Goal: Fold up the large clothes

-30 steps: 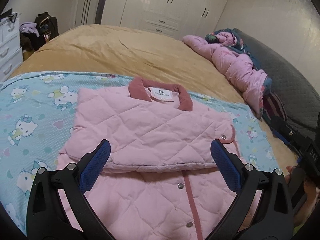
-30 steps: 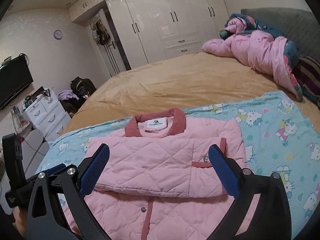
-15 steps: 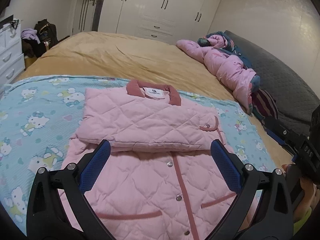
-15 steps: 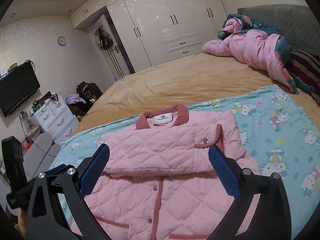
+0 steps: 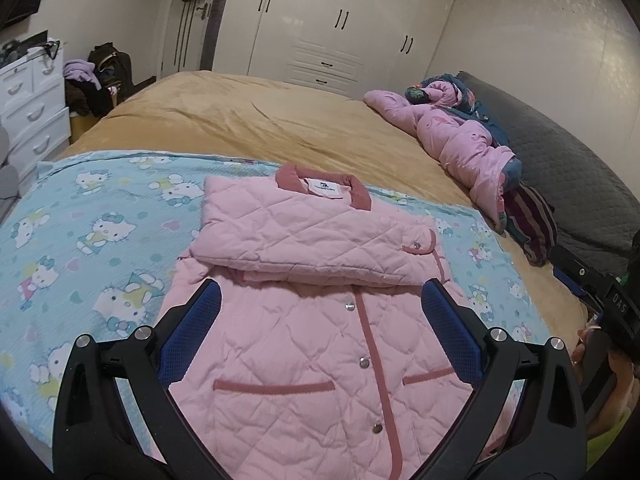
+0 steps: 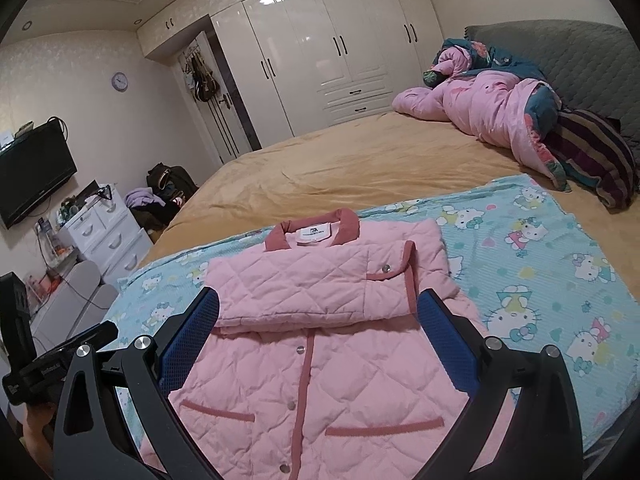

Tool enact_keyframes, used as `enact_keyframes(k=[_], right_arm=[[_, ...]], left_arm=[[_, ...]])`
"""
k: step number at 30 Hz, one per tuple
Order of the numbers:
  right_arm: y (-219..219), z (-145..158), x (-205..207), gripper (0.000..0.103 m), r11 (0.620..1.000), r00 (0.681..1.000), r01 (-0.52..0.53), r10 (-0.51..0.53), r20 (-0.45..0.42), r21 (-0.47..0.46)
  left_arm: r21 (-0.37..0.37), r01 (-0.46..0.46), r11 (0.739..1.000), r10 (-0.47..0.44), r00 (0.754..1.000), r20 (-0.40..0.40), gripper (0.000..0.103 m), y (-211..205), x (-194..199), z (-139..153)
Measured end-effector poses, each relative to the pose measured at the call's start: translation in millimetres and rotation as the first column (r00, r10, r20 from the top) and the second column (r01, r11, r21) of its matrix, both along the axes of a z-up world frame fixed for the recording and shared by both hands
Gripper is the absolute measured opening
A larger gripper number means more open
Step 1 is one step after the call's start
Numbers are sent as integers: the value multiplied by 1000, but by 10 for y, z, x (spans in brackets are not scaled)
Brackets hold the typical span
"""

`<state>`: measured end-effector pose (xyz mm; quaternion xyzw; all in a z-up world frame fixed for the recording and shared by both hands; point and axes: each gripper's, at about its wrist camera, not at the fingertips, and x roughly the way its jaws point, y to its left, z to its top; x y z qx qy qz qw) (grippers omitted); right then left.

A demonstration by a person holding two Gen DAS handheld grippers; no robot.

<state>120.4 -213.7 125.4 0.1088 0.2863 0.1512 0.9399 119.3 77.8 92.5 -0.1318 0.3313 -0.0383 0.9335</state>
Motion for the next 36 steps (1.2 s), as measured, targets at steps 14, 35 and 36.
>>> enact_keyframes(k=[14, 35, 36], right_arm=[[-217, 18, -468, 99, 999, 1000, 18, -18, -4, -34], [-446, -405, -793, 99, 998, 997, -3, -3, -84, -62], [-446, -428, -804, 99, 998, 996, -8, 2, -85, -64]], left_arm=[[45, 14, 999, -14, 1000, -13, 94, -61, -424, -12], [101, -33, 994, 41, 996, -85, 94, 121, -873, -427], [104, -34, 994, 43, 995, -90, 94, 126, -887, -450]])
